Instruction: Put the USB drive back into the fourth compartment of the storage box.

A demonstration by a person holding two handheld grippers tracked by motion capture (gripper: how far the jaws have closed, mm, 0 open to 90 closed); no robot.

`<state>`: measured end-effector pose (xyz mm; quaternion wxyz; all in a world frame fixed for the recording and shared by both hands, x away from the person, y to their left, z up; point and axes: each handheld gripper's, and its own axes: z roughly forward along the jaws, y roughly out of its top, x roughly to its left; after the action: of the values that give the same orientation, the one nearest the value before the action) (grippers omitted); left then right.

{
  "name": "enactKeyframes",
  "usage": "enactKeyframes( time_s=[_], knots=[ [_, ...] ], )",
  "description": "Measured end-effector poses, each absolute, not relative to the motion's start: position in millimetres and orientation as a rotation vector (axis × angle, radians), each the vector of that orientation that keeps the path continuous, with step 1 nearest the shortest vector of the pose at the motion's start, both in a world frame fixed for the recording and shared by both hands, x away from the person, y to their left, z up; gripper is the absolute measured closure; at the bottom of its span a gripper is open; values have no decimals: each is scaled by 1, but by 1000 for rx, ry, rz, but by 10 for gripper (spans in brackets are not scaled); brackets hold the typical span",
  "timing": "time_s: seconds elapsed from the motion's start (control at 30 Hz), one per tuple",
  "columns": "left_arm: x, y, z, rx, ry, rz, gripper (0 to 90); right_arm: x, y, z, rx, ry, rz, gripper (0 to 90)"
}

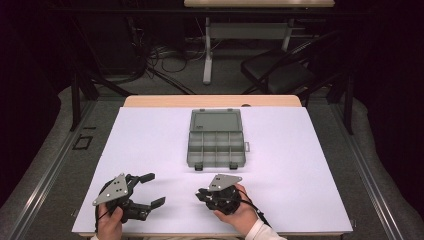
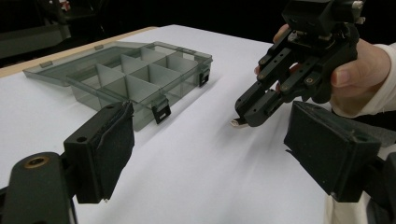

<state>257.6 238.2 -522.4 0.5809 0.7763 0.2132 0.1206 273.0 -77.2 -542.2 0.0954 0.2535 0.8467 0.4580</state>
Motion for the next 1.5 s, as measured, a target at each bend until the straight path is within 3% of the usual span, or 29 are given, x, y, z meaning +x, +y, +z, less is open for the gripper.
enactKeyframes(
  time_s=[1.5],
  knots=[
    [258,239,-522,1804,501,282,158,293,-124,-518,883,2337,1379,794]
  ],
)
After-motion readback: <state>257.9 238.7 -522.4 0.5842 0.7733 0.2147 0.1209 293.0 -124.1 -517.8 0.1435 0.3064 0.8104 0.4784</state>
